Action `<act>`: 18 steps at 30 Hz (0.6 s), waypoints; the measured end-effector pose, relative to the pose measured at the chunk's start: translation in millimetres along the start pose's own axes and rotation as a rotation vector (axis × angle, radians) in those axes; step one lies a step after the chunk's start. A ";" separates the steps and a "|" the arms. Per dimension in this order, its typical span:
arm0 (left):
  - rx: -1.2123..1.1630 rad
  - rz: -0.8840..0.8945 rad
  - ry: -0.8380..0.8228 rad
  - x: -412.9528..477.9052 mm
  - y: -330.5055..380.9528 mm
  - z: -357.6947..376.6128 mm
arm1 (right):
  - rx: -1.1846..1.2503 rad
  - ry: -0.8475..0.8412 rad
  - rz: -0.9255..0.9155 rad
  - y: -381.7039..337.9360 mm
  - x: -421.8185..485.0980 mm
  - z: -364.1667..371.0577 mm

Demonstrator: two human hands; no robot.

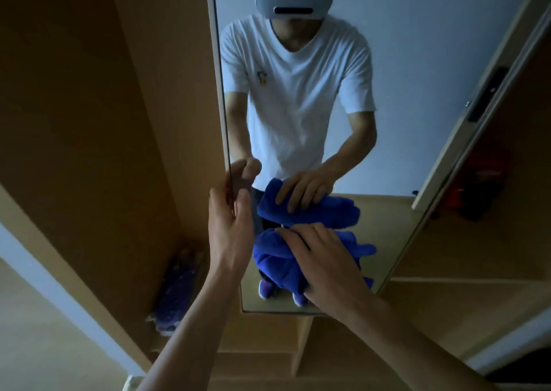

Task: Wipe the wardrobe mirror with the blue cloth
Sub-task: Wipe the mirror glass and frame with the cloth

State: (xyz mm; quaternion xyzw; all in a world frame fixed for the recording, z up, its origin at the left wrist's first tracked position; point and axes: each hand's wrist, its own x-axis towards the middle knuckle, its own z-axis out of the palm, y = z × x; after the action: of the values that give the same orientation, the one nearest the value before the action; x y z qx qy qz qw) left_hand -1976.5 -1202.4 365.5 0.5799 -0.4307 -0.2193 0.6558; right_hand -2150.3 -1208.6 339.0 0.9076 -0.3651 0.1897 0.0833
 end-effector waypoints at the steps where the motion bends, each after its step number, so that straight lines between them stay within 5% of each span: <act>1: 0.005 0.024 0.003 3.7 13.4 -0.8 | -0.001 0.044 -0.012 1.0 5.6 -18.7; 10: 0.066 0.236 0.054 40.4 134.5 2.4 | -0.142 0.448 -0.088 14.6 60.6 -166.4; 18: 0.105 0.350 0.077 69.5 209.0 0.3 | -0.360 0.579 -0.085 26.9 98.5 -255.3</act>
State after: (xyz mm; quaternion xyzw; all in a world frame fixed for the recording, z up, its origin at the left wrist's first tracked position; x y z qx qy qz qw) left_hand -1984.0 -1209.0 585.5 0.5375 -0.5103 -0.0568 0.6689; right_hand -2176.2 -1216.3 612.7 0.8013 -0.3159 0.3682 0.3501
